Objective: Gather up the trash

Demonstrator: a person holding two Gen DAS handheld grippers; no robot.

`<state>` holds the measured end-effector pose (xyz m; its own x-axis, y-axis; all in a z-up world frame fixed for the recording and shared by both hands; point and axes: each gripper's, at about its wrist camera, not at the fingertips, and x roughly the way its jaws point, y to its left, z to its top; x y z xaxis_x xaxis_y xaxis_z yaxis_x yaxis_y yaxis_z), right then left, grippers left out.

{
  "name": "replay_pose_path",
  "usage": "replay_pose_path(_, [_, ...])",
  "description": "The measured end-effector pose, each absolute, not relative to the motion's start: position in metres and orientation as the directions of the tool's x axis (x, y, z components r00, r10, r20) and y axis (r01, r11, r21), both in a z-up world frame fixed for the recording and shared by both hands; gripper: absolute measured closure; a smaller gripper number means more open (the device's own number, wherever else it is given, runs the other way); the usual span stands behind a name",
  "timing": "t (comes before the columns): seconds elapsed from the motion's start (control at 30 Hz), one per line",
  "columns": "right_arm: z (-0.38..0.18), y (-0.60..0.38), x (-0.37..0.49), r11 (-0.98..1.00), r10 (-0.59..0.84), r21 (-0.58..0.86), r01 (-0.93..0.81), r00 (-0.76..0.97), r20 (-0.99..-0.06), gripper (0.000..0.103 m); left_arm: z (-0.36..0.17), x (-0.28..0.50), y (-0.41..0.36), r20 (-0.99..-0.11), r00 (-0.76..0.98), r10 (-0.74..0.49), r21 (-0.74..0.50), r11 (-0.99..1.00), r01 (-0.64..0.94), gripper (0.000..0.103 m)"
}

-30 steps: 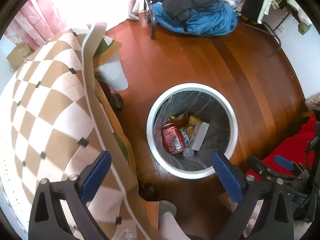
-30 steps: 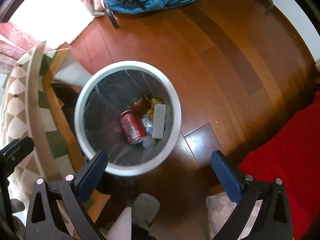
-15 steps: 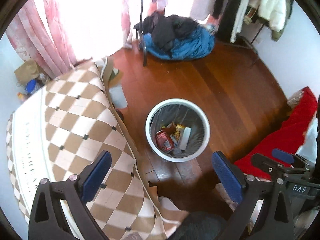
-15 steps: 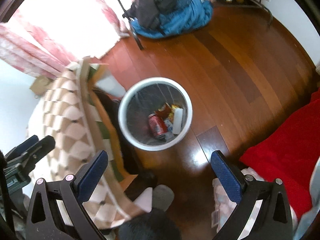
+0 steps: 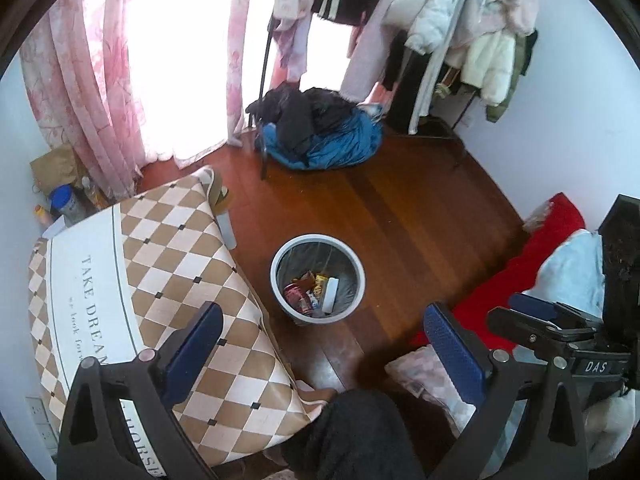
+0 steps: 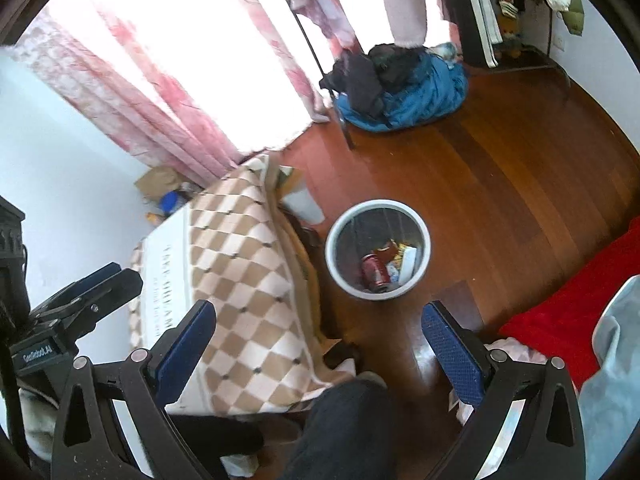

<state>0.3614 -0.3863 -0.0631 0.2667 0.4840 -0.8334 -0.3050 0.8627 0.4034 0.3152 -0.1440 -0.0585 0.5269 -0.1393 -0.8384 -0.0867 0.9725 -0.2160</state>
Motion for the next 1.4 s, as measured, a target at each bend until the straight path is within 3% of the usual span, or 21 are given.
replay_pose_path(0.37, [-0.023, -0.384, 0.322, 0.821, 0.541, 0.444, -0.359, 0.24, -0.806, 0.0, -0.039, 0.277, -0.133, -0.82, 0.541, -0.188, -0.263, 0.962, -0.066, 0.0])
replay_pose_path(1.4, [0.001, -0.388, 0.302, 0.82, 0.525, 0.411, -0.397, 0.239, -0.817, 0.0, -0.029, 0.252, -0.14, -0.804, 0.549, -0.228, -0.3, 0.953, -0.044, 0.0])
